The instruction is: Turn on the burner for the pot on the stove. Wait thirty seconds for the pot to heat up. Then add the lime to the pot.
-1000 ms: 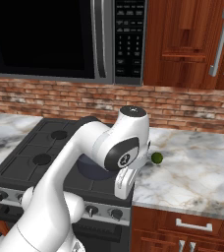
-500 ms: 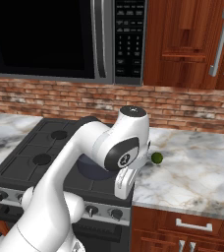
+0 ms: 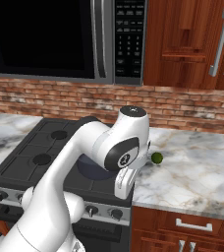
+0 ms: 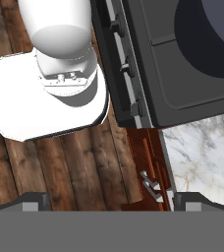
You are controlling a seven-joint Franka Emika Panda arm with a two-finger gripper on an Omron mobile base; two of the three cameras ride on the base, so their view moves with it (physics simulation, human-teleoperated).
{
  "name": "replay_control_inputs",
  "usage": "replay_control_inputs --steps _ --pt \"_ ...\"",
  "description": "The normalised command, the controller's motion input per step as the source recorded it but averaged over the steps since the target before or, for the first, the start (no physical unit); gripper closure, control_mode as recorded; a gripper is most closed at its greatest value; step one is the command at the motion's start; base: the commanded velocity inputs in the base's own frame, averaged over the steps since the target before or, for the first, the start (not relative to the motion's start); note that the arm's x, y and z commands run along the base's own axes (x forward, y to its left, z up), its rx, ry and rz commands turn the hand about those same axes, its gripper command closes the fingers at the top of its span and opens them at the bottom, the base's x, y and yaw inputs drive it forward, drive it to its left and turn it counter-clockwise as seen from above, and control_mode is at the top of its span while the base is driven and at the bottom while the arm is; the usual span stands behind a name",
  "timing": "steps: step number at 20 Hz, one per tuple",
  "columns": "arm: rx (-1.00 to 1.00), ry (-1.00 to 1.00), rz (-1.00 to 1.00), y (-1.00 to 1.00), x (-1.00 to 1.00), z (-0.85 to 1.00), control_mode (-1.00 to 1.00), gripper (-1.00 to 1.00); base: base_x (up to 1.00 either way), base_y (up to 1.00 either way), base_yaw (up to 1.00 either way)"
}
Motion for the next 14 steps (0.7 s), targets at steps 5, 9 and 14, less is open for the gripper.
replay_control_inputs --steps 5,9,14 --pt "0.0 0.0 0.0 0.0 0.0 0.0 -1.0 -1.0 0.0 0.0 0.0" --pt "0.0 0.0 0.0 0.0 0.0 0.0 -1.0 -1.0 0.0 0.0 0.0" --pt "0.0 0.0 0.0 0.0 0.0 0.0 -1.0 -1.0 0.0 0.0 0.0"
